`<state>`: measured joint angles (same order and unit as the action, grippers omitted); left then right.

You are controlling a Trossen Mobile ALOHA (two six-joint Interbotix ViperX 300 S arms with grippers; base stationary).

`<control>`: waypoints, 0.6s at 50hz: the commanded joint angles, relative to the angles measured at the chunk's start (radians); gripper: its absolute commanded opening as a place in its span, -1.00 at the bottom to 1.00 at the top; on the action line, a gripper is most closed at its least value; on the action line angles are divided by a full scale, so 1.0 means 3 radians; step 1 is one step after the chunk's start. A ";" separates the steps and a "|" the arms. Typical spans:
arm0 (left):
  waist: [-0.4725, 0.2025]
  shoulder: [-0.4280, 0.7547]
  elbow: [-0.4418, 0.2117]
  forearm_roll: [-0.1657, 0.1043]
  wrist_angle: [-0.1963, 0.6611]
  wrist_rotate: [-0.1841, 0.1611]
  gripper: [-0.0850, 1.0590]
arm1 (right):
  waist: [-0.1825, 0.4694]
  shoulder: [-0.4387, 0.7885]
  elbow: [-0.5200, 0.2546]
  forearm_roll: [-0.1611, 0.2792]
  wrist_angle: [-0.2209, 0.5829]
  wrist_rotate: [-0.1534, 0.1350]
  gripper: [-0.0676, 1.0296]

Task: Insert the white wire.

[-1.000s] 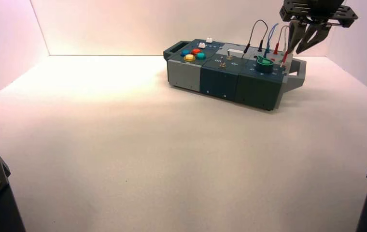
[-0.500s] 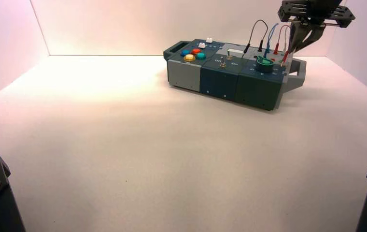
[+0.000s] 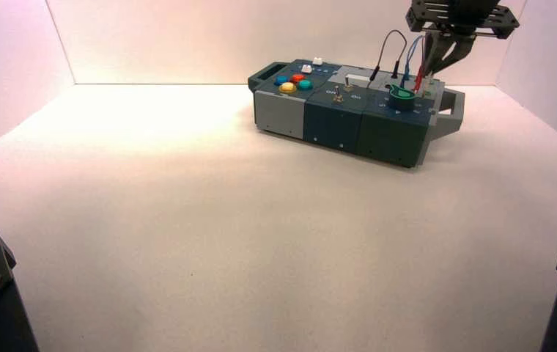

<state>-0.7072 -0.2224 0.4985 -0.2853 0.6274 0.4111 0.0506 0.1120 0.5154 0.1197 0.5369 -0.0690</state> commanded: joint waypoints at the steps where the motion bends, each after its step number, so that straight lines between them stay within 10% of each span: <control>1: -0.0010 -0.0041 -0.0066 0.0005 -0.0026 0.0005 0.07 | 0.0010 -0.0184 -0.0041 0.0015 0.0005 -0.0010 -0.92; 30: -0.0010 -0.0051 -0.0056 0.0010 -0.0026 0.0000 0.07 | 0.0000 -0.0470 0.0000 -0.0118 0.0159 -0.0015 -0.92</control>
<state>-0.7072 -0.2209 0.4985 -0.2838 0.6274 0.4111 0.0476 0.0061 0.5246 0.0997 0.5890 -0.0690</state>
